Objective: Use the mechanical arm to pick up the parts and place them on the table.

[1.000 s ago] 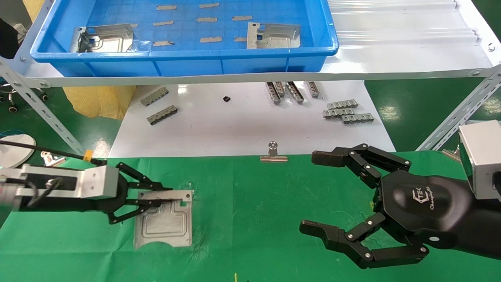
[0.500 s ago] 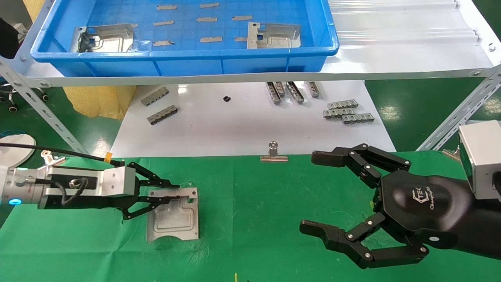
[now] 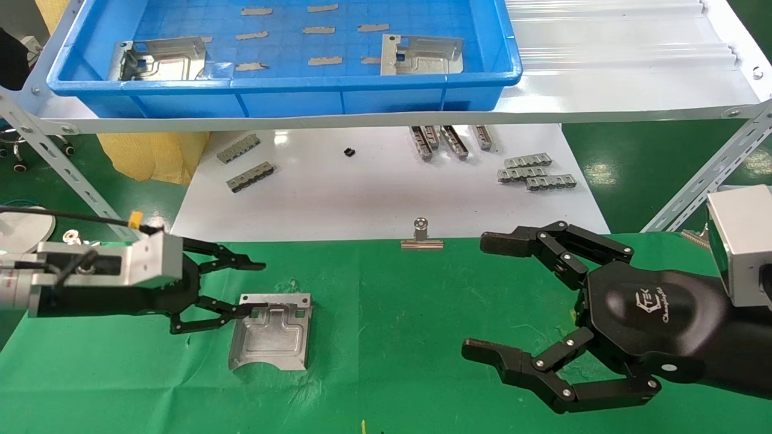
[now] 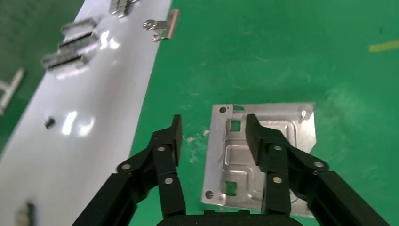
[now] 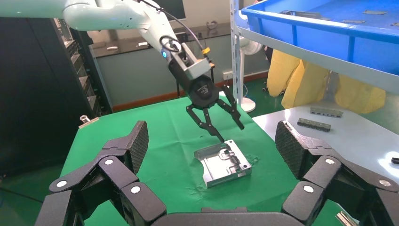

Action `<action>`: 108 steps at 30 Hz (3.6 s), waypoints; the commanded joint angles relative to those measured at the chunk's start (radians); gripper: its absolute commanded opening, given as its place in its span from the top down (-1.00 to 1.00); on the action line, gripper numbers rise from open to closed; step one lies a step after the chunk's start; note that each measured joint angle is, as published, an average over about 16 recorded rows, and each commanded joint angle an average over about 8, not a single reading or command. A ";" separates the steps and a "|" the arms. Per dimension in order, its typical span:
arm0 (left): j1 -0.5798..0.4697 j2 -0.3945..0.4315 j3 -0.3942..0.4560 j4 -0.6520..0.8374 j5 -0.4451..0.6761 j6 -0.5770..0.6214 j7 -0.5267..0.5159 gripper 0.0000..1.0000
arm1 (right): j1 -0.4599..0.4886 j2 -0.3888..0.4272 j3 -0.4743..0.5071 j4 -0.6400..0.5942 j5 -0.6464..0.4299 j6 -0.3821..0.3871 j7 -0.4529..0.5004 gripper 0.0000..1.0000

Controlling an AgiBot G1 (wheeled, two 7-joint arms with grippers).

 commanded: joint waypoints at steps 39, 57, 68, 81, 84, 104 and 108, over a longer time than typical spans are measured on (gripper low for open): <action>0.271 -0.146 -0.221 -0.506 -0.194 -0.026 -0.408 -1.00 | 0.000 0.000 0.000 0.000 0.000 0.000 0.000 -1.00; 0.468 -0.249 -0.377 -0.885 -0.327 -0.056 -0.676 -1.00 | 0.000 0.000 0.000 0.000 0.000 0.000 0.000 -1.00; 0.588 -0.312 -0.472 -1.116 -0.408 -0.074 -0.840 -1.00 | 0.000 0.000 0.000 0.000 0.000 0.000 0.000 -1.00; 0.680 -0.360 -0.546 -1.290 -0.472 -0.087 -0.952 -1.00 | 0.000 0.000 0.000 0.000 0.000 0.000 0.000 -1.00; 0.676 -0.358 -0.543 -1.282 -0.470 -0.087 -0.947 -1.00 | 0.000 0.000 0.000 0.000 0.000 0.000 0.000 -1.00; 0.658 -0.349 -0.528 -1.250 -0.456 -0.085 -0.933 -1.00 | 0.000 0.000 0.000 0.000 0.000 0.000 0.000 -1.00; 0.657 -0.348 -0.527 -1.248 -0.455 -0.085 -0.932 -1.00 | 0.000 0.000 0.000 0.000 0.000 0.000 0.000 -1.00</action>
